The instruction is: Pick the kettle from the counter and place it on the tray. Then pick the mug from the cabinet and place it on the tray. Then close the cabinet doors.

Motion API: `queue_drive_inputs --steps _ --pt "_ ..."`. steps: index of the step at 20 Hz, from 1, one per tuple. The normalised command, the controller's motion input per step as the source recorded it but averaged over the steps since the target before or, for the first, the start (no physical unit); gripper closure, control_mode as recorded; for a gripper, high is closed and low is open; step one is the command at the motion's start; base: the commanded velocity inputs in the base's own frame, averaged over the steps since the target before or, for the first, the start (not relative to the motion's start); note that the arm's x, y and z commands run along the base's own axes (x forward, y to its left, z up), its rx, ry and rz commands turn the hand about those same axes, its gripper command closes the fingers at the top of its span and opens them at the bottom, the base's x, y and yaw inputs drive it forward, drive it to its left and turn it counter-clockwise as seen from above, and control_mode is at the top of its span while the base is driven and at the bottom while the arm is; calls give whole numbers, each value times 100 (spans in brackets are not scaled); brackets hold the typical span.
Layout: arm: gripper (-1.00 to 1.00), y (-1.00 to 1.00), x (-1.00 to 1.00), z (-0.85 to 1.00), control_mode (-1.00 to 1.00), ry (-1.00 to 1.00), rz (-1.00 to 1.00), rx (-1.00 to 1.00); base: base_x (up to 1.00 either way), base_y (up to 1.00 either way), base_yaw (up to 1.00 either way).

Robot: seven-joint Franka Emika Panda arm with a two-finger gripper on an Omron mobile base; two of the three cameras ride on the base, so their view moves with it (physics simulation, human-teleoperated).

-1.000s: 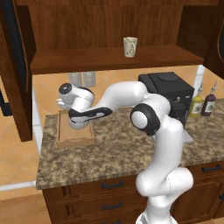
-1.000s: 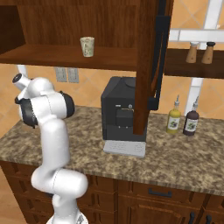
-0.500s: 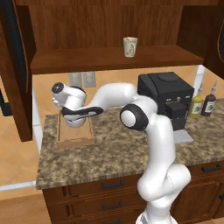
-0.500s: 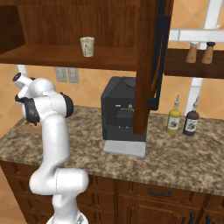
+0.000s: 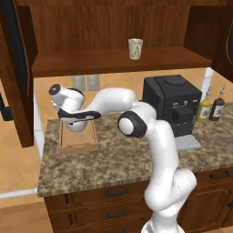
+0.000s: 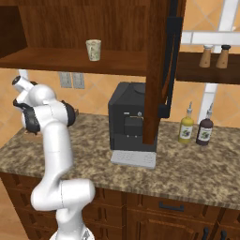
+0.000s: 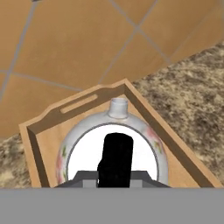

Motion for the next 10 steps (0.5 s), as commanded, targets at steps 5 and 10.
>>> queue_drive_inputs --steps 5,10 --pt "-100 -9 0 -22 -100 0 0 0 0 0 0" --pt "-100 -27 -10 -15 -100 0 0 0 0 0 0"
